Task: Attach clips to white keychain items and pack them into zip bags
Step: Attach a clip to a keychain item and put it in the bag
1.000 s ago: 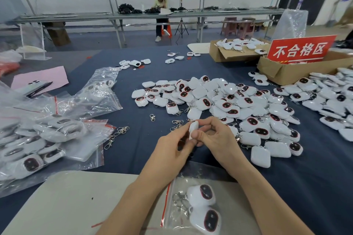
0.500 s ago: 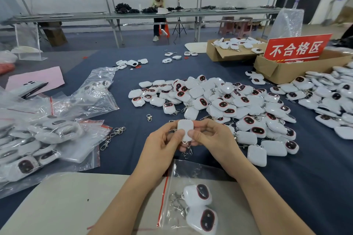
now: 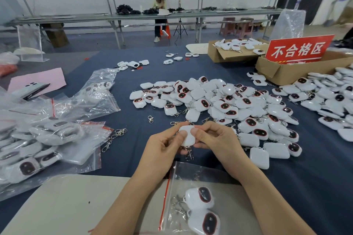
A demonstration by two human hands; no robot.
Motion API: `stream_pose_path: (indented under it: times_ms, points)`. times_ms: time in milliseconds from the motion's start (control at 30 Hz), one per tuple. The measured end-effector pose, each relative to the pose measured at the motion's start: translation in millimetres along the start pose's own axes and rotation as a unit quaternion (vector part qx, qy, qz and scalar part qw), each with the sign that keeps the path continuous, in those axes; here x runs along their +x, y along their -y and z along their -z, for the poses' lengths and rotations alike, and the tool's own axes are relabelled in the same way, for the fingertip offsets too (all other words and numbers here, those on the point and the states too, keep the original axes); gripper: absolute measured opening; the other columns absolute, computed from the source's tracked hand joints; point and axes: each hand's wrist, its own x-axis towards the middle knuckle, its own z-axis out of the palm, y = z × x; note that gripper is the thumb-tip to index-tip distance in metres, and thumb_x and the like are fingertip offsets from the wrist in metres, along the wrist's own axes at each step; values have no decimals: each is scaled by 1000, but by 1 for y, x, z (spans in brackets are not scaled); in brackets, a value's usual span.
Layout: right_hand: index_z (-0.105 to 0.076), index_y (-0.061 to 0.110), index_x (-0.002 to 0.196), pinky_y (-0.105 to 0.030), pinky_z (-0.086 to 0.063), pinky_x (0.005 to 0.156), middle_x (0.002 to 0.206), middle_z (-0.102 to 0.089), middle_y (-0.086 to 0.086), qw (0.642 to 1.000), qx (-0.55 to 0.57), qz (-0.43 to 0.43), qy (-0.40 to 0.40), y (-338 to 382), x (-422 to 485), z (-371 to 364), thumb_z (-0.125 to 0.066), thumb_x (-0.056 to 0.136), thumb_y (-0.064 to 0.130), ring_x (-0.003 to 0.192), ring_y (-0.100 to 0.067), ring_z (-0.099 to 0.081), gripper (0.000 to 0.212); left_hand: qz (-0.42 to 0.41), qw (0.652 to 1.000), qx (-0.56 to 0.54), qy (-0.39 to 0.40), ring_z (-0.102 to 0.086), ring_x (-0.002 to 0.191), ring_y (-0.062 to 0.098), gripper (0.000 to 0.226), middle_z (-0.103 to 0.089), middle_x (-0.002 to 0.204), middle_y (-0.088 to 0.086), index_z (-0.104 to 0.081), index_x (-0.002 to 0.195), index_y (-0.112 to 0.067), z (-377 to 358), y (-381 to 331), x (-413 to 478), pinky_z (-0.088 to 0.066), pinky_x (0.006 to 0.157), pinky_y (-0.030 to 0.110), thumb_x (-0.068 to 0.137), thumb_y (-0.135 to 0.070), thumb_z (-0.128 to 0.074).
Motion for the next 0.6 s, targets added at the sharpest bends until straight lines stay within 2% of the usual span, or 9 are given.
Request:
stream_pose_path:
  times_ms: [100, 300, 467, 600]
  points:
    - [-76, 15, 77, -21, -59, 73, 90, -78, -9, 1000, 24, -1, 7, 1, -1, -2, -78, 77, 19, 82, -15, -74, 5, -7, 1000, -4, -9, -74, 85, 9, 43, -78, 100, -10, -75, 104, -53, -1, -4, -1, -57, 78, 18, 104, -14, -55]
    - [-78, 23, 76, -24, -59, 79, 95, -78, -6, 1000, 23, 4, 20, 1, -1, -2, -81, 69, 33, 89, -18, -74, 12, -10, 1000, -20, -19, -74, 89, 10, 40, -78, 103, -6, -77, 102, -49, -1, -7, -1, -58, 81, 20, 102, -14, -57]
    - [-77, 25, 75, -24, -60, 80, 97, -78, -4, 999, 12, 9, 28, -2, 0, -1, -81, 71, 34, 89, -18, -74, 10, -6, 999, -34, -28, -75, 93, 11, 29, -79, 104, -5, -79, 103, -44, -2, -8, -1, -58, 81, 21, 95, -23, -61]
    - [-76, 26, 76, -24, -59, 80, 97, -78, -5, 999, -5, 16, 30, -3, 1, -2, -80, 72, 36, 90, -18, -74, 11, 9, 999, -30, -35, -75, 99, 17, 29, -79, 103, -2, -80, 102, -39, -1, -4, 0, -59, 81, 22, 99, -17, -62]
